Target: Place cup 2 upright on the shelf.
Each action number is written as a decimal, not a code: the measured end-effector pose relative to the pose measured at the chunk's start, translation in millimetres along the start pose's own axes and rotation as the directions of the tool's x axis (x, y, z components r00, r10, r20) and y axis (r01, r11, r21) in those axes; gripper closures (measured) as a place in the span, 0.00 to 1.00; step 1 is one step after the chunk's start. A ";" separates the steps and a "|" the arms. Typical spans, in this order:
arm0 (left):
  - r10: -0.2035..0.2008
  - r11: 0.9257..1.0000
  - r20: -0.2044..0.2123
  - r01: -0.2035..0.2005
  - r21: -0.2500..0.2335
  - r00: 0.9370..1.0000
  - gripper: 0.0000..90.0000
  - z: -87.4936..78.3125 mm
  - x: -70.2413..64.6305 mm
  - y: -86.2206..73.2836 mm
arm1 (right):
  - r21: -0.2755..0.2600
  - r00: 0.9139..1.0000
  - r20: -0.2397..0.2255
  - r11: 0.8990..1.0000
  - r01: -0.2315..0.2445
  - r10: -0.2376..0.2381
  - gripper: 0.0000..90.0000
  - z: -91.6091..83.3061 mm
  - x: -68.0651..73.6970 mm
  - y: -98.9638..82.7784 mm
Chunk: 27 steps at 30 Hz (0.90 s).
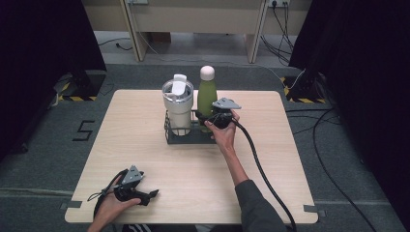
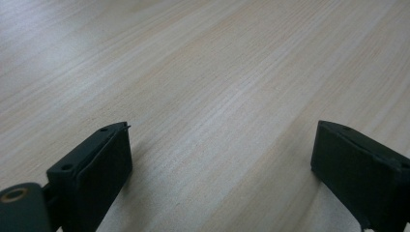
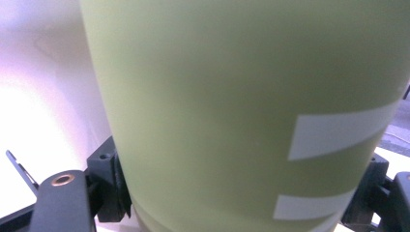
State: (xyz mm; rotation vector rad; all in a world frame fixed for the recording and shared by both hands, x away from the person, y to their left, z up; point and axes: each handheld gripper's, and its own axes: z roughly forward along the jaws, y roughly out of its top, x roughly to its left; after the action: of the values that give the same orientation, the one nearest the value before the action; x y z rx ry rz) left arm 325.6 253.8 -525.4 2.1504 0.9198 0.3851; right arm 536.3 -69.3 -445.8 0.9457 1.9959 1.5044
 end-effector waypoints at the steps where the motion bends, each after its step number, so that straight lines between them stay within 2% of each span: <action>1: 0.000 1.000 0.000 0.000 0.000 1.000 0.07 0.0 0.0 0.0 | 0.000 1.000 -0.001 1.000 0.001 -0.001 0.23 -0.3 0.0 -0.1; 6: 0.000 1.000 0.000 0.000 0.000 1.000 0.07 0.0 -0.1 0.0 | -0.001 1.000 -0.004 1.000 0.003 -0.003 0.23 -2.9 -0.7 -1.6; 12: 0.000 1.000 0.000 0.000 0.000 1.000 0.07 0.0 -0.1 0.0 | 0.021 0.998 0.002 0.998 0.055 -0.055 0.23 -3.4 4.4 -1.1; 16: 0.000 1.000 0.000 0.000 0.000 1.000 0.07 0.0 -0.1 0.0 | 0.016 1.000 -0.016 1.000 0.021 -0.020 0.22 -3.3 1.2 -2.1; 18: 0.000 1.000 0.000 0.000 0.000 1.000 0.07 0.0 0.0 0.0 | 0.022 0.999 -0.026 0.999 0.033 -0.032 0.22 -3.9 1.1 -1.9; 20: 0.000 1.000 0.000 0.000 0.000 1.000 0.07 0.0 0.0 0.0 | 0.031 0.999 -0.022 0.999 0.038 -0.037 0.21 -5.0 1.4 -1.3; 22: 0.000 1.000 0.000 0.000 0.000 1.000 0.07 0.0 0.0 0.0 | 0.027 1.000 -0.017 0.999 0.017 -0.016 0.16 -6.0 0.6 -1.4; 23: 0.000 1.000 0.000 0.000 0.000 1.000 0.07 0.0 0.0 0.0 | 0.022 1.000 -0.020 1.000 0.000 0.001 0.17 -7.3 -0.3 -1.4; 27: 0.002 1.000 0.000 -0.002 0.000 1.000 0.07 0.0 0.1 0.0 | 0.025 1.000 -0.016 1.000 -0.004 0.005 0.17 -13.1 -0.3 -1.6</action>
State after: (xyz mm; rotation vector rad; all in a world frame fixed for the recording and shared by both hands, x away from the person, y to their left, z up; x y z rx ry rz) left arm 325.7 253.9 -525.3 2.1516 0.9181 0.3861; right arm 526.8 -78.1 -443.6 0.9520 2.0298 1.4967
